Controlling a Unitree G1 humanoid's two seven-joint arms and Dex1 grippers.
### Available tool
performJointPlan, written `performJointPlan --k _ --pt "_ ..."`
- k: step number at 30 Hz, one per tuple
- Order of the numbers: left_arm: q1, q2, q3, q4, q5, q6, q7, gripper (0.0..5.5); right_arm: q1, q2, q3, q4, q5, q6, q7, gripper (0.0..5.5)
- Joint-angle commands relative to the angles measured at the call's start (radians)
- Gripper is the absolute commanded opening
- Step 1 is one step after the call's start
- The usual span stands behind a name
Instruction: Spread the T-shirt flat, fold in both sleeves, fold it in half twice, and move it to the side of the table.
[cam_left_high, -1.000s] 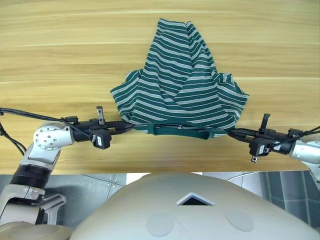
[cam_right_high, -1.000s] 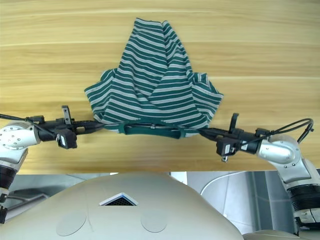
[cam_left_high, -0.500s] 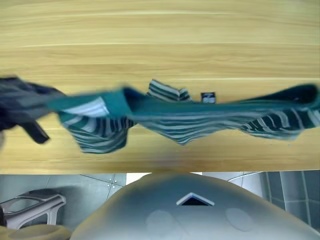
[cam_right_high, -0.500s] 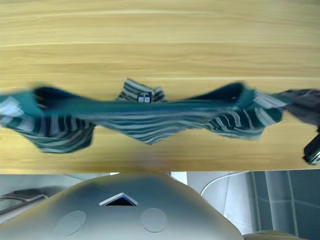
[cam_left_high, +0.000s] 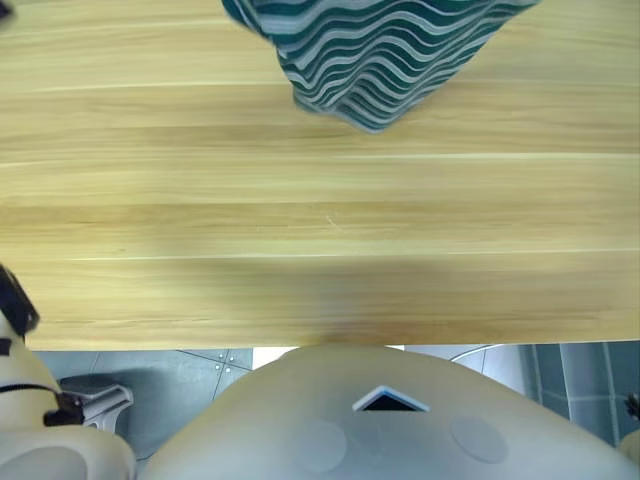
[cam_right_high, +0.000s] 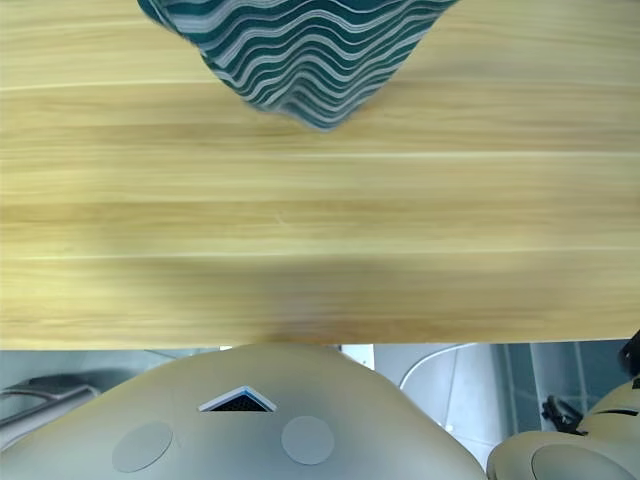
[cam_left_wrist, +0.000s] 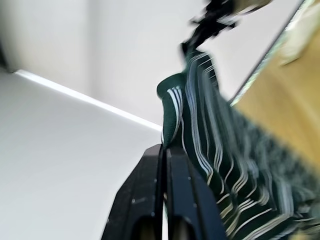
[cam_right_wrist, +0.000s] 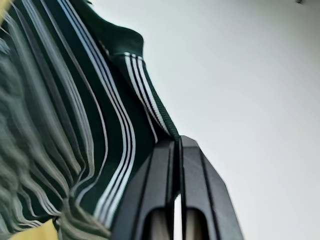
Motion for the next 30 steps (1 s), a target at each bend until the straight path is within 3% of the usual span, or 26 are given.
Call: performJointPlan --k 1,3,6,9,11,15,16,18,19,21,23,24,27,30 --pt "0.373 -0.025 0.167 -0.255 -0.118 0.006 -0.185 0.02 0.392 0.101 -0.188 -0.237 0.209 -0.009 0.406 0.00" --pt "0.532 -0.066 0.273 -0.379 -0.218 0.014 -0.275 0.02 0.535 0.173 -0.313 -0.370 0.348 0.025 0.544 0.00" --pt "0.667 -0.112 0.413 -0.482 -0.369 0.042 -0.349 0.02 0.644 0.234 -0.461 -0.510 0.553 0.087 0.605 0.00" --pt "0.636 -0.100 0.469 -0.463 -0.478 0.112 -0.338 0.02 0.615 0.210 -0.478 -0.487 0.613 0.148 0.608 0.00" --pt "0.483 -0.068 0.370 -0.369 -0.430 0.159 -0.289 0.02 0.488 0.161 -0.375 -0.372 0.499 0.174 0.574 0.00" --pt "-0.134 -0.142 -0.045 0.121 0.003 0.208 -0.242 0.02 -0.077 0.154 0.067 0.066 -0.089 0.132 0.354 0.00" --pt "-0.305 -0.183 -0.122 0.317 0.131 0.185 -0.240 0.02 -0.249 0.184 0.166 0.213 -0.260 0.111 0.280 0.00" --pt "-0.655 -0.262 -0.260 0.744 0.389 0.145 -0.167 0.02 -0.659 0.245 0.367 0.588 -0.644 0.093 -0.035 0.00" --pt "-0.868 -0.311 -0.337 0.968 0.547 0.166 0.051 0.02 -0.907 0.284 0.479 0.794 -0.824 0.154 -0.296 0.00" --pt "-1.125 -0.362 -0.412 1.206 0.726 0.226 0.443 0.02 -1.190 0.333 0.584 1.016 -0.987 0.262 -0.647 0.00" --pt "-1.324 -0.360 -0.357 1.309 0.746 0.280 0.876 0.02 -1.376 0.344 0.551 1.093 -0.988 0.290 -0.870 0.00" --pt "-1.380 -0.352 -0.297 1.323 0.705 0.257 0.964 0.02 -1.420 0.331 0.514 1.092 -0.966 0.265 -0.918 0.00" --pt "-1.276 -0.296 -0.179 1.236 0.636 0.006 0.912 0.02 -1.275 0.263 0.438 0.972 -0.944 0.080 -0.934 0.00" --pt "-0.876 -0.231 -0.246 1.120 0.795 -0.288 0.910 0.02 -0.871 0.244 0.376 0.782 -0.929 -0.133 -0.916 0.00"
